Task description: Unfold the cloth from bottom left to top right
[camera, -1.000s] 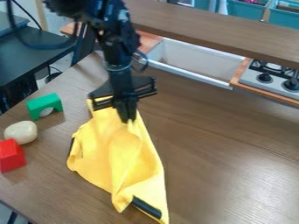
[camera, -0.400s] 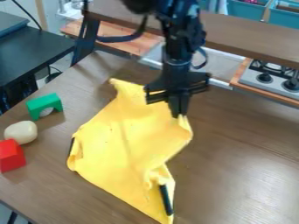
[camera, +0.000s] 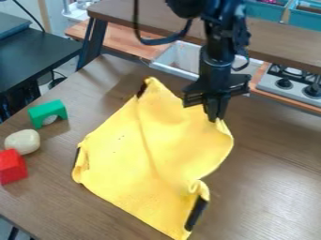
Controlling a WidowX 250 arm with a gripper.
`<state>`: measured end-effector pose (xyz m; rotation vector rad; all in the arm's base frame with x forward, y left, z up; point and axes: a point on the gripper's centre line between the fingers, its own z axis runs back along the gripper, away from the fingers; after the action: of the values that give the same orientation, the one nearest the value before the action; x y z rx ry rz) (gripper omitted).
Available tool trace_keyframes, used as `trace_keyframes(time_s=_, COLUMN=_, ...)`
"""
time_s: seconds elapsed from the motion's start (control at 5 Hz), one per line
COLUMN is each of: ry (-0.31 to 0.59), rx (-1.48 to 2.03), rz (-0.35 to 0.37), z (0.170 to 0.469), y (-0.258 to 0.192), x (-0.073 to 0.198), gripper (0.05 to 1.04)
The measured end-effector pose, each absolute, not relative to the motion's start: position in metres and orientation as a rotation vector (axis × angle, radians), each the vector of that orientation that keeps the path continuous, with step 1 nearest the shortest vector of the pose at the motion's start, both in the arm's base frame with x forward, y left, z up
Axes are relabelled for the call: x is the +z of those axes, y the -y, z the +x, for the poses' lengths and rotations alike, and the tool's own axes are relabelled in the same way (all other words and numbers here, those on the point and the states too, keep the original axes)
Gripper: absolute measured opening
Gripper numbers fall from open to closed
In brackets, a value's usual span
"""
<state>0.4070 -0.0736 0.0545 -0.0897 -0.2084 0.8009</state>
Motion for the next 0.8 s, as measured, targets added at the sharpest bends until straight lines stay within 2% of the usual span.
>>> trace_keyframes(time_s=0.2, ry=0.212, rx=0.803, rz=-0.085, z=0.423, y=0.088, x=0.045, gripper=0.05)
trace_keyframes(time_s=0.8, ry=0.235, rx=0.771, rz=-0.061, z=0.445, y=0.117, x=0.028, gripper=0.05)
